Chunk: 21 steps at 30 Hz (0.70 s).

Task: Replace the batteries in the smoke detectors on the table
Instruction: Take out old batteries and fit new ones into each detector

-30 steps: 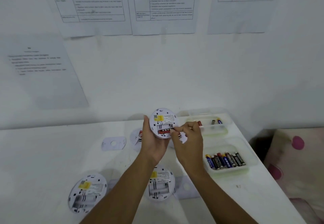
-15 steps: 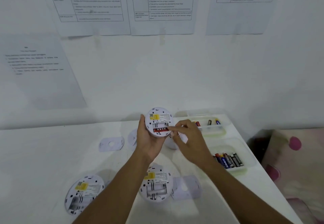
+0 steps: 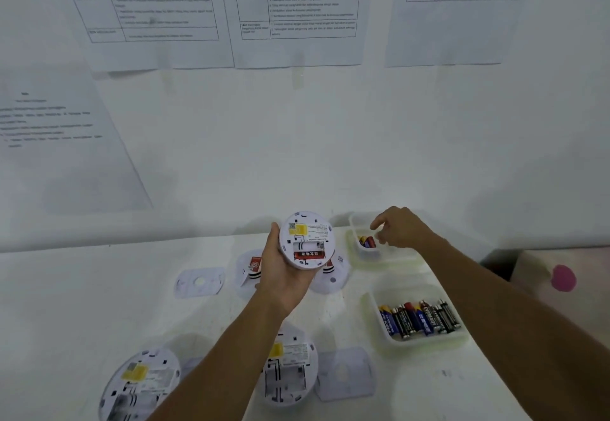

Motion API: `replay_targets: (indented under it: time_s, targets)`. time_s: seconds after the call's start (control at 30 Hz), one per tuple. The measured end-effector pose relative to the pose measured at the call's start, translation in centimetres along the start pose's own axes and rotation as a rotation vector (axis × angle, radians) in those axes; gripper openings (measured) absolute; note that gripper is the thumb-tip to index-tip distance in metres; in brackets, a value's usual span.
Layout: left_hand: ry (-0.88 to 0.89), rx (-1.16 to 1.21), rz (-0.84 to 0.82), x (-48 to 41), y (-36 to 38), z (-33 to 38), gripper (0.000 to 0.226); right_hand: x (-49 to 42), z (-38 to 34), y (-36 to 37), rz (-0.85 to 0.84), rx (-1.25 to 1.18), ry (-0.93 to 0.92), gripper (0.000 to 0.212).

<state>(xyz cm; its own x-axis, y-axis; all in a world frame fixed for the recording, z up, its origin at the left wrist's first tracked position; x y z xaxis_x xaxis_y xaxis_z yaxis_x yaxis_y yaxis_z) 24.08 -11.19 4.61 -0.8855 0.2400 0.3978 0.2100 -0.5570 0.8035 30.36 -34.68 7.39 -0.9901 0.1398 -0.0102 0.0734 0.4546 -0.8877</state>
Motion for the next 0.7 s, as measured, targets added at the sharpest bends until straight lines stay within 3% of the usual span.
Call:
replay_targets:
  time_s: [0.13, 0.27, 0.5, 0.7]
  targets:
    - [-0.011, -0.009, -0.003, -0.6, -0.2, -0.1, 0.058, -0.7, -0.3, 1.2, -0.087, 0.102, -0.028, 0.035]
    - [0.005, -0.010, 0.007, -1.0, -0.5, 0.1, 0.058, -1.0, -0.1, 1.9, -0.097, 0.085, -0.021, 0.024]
    - [0.014, -0.004, 0.012, -1.2, -0.6, 0.0, 0.057, -0.8, 0.1, 1.4, -0.098, -0.113, 0.032, 0.007]
    - [0.007, -0.006, 0.014, -1.4, -1.0, -0.1, 0.058, 0.1, -0.6, -0.4, -0.049, -0.399, 0.028, 0.010]
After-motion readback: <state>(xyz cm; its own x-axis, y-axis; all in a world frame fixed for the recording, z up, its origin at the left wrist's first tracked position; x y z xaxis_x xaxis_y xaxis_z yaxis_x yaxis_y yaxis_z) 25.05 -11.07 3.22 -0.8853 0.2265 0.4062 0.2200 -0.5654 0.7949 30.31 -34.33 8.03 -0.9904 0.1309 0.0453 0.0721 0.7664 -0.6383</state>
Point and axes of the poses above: each hand's wrist, its own x-axis away from the middle knuckle, its own y-axis out of the palm, z = x × y, the point moved 6 cm from there along -x, towards the middle knuckle, and after that the axes turned 11 degrees about z, right-handed, at the moved point
